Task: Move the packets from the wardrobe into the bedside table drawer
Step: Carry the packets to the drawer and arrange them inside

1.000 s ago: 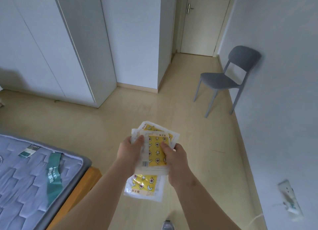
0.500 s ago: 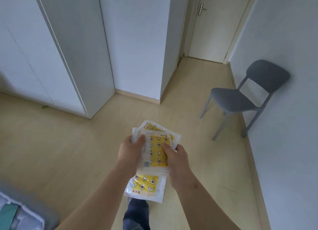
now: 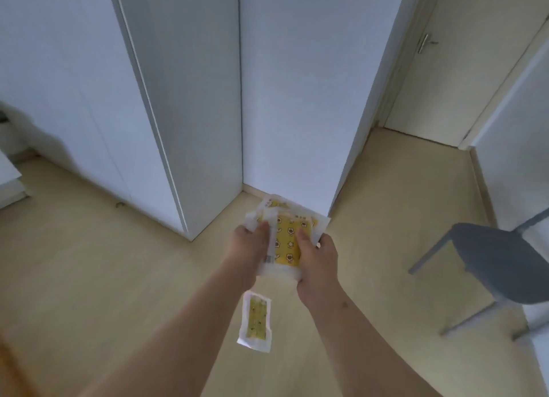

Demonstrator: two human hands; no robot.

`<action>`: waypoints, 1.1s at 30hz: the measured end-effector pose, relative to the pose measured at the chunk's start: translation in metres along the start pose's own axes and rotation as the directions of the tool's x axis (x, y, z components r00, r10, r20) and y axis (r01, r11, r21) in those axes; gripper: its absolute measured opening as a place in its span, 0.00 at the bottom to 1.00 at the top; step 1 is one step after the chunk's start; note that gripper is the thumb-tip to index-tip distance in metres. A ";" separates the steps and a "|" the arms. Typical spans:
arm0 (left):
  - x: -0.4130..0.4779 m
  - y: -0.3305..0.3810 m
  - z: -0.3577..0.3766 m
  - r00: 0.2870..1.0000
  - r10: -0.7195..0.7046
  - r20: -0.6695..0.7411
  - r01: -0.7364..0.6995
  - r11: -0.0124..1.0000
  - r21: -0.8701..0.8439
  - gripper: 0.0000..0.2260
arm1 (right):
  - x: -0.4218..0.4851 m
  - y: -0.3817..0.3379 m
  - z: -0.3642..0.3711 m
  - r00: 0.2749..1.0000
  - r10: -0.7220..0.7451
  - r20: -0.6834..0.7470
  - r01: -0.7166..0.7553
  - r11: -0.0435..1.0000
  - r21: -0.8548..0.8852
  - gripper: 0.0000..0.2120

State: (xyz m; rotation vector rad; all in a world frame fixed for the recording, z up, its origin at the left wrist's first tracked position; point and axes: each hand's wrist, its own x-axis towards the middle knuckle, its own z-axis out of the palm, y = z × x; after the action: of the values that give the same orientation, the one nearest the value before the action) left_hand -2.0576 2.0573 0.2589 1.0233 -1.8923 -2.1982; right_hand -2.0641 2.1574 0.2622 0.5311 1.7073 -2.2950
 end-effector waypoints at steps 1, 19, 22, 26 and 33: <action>0.015 0.007 -0.007 1.000 -0.015 0.013 0.015 1.000 -0.002 0.13 | 0.012 -0.005 0.009 0.999 -0.007 0.038 0.009 0.999 -0.044 0.03; 0.212 -0.024 -0.054 0.910 -0.275 -0.311 0.197 0.945 -0.260 0.06 | 0.212 0.057 0.129 0.872 0.403 0.278 -0.233 0.842 -0.487 0.03; 0.236 -0.037 -0.070 0.876 -0.318 -0.363 0.221 0.932 -0.286 0.04 | 0.234 0.083 0.147 0.852 0.450 0.266 -0.236 0.785 -0.572 0.05; 0.257 -0.056 -0.114 0.812 -0.370 -0.451 0.240 0.917 -0.319 0.03 | 0.250 0.120 0.174 0.812 0.547 0.203 -0.321 0.709 -0.628 0.01; 0.296 -0.094 -0.214 0.701 -0.434 -0.565 0.293 0.899 -0.326 0.02 | 0.266 0.200 0.233 0.806 0.585 0.089 -0.383 0.630 -0.675 0.05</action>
State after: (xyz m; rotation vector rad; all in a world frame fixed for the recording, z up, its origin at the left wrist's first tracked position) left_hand -2.1429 1.7622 0.0407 1.9206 -1.1945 -1.7924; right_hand -2.2611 1.8838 0.0357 0.3989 1.7502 -1.2264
